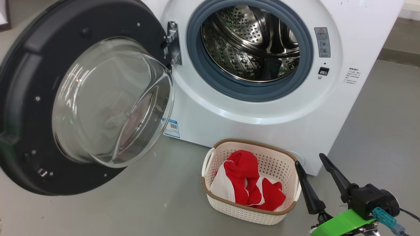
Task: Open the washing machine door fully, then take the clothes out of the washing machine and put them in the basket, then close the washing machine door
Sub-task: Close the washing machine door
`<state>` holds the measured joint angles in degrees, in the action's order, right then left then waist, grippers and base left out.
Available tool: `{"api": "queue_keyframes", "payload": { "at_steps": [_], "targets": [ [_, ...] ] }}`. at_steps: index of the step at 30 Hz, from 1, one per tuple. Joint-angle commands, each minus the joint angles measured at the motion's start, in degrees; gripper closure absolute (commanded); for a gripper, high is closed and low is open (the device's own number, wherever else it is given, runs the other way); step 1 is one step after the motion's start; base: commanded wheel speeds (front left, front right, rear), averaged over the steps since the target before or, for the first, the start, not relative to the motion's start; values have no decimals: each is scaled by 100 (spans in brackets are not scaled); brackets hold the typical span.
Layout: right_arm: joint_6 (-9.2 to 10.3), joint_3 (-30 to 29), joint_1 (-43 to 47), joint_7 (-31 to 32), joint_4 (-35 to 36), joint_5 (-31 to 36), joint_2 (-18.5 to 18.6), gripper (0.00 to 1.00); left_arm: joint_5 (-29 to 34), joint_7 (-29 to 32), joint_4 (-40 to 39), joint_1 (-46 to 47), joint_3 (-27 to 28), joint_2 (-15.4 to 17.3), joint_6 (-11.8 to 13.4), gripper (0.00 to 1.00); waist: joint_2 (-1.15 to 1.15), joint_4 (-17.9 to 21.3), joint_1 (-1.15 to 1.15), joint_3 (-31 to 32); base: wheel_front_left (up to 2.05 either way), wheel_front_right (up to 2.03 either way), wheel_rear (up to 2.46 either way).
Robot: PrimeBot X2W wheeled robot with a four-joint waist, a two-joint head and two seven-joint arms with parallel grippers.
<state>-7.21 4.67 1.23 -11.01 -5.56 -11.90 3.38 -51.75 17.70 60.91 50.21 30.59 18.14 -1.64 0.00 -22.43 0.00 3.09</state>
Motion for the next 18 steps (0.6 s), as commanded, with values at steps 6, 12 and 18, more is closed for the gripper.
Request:
{"api": "queue_keyframes", "payload": {
  "at_steps": [6, 12, 18],
  "targets": [
    [-28, 167, -84, 41, 205, 95, 93, 0, -173, 323, 72, 226, 48, 308, -183, 100, 0, 57, 0, -6, 0, 0, 0],
    [-28, 197, -83, 57, 219, 102, 91, 0, -336, 554, 241, 219, 106, 271, -276, 100, 0, 65, 0, -6, 0, 0, 0],
    [-28, 157, -95, 32, 216, 104, 72, 0, -422, 684, 223, 112, 84, 189, -420, 100, 0, 44, 0, -26, 0, 0, 0]
  ]
}}
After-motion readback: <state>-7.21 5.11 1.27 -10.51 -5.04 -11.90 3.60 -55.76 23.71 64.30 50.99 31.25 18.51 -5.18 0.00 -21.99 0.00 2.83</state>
